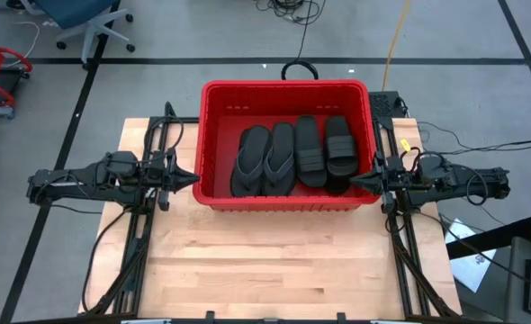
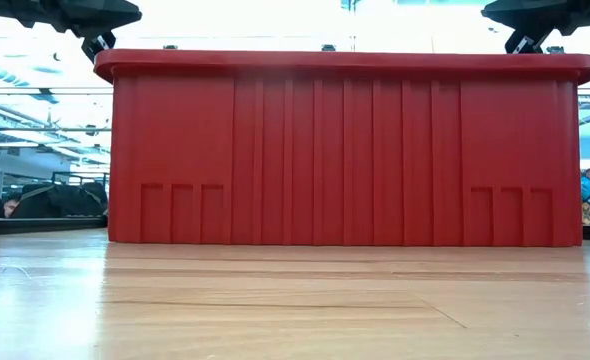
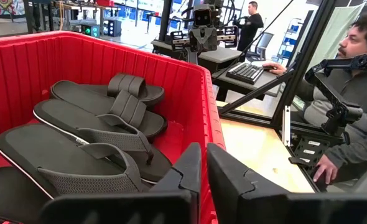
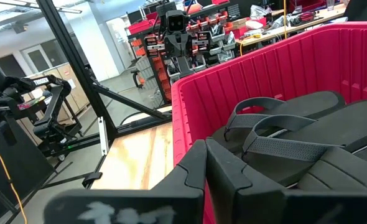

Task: Pick and place slides into bin
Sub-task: Return to Home Position

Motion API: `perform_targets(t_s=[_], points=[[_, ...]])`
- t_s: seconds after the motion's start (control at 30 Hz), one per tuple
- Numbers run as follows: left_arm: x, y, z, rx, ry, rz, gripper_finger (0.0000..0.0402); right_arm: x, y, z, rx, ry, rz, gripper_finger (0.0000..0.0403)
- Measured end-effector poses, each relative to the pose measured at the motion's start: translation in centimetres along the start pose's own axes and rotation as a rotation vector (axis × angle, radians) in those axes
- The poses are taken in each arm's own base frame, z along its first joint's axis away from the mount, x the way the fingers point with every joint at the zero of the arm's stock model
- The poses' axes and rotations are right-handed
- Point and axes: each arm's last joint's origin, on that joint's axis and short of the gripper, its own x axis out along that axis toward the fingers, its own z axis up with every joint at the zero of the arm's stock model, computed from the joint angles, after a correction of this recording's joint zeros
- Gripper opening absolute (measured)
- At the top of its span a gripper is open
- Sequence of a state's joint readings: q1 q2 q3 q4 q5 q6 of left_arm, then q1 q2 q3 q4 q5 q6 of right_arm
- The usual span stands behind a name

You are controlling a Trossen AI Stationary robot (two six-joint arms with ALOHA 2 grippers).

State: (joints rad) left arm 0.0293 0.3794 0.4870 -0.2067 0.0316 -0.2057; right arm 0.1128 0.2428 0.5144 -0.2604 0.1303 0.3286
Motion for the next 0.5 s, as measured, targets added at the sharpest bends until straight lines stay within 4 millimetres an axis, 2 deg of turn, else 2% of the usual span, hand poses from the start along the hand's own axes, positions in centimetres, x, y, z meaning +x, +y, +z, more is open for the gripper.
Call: perform_targets(t_s=[0.23, 0.5], points=[[0.0, 0.0, 0.0, 0.0, 0.0, 0.0, 0.0027, 0.0, 0.0, 0.0, 0.0, 0.0, 0.0, 0.0], [0.0, 0.0, 0.0, 0.0, 0.0, 0.0, 0.0012, -0.01, 0.0, 0.0, 0.0, 0.0, 0.0, 0.0]])
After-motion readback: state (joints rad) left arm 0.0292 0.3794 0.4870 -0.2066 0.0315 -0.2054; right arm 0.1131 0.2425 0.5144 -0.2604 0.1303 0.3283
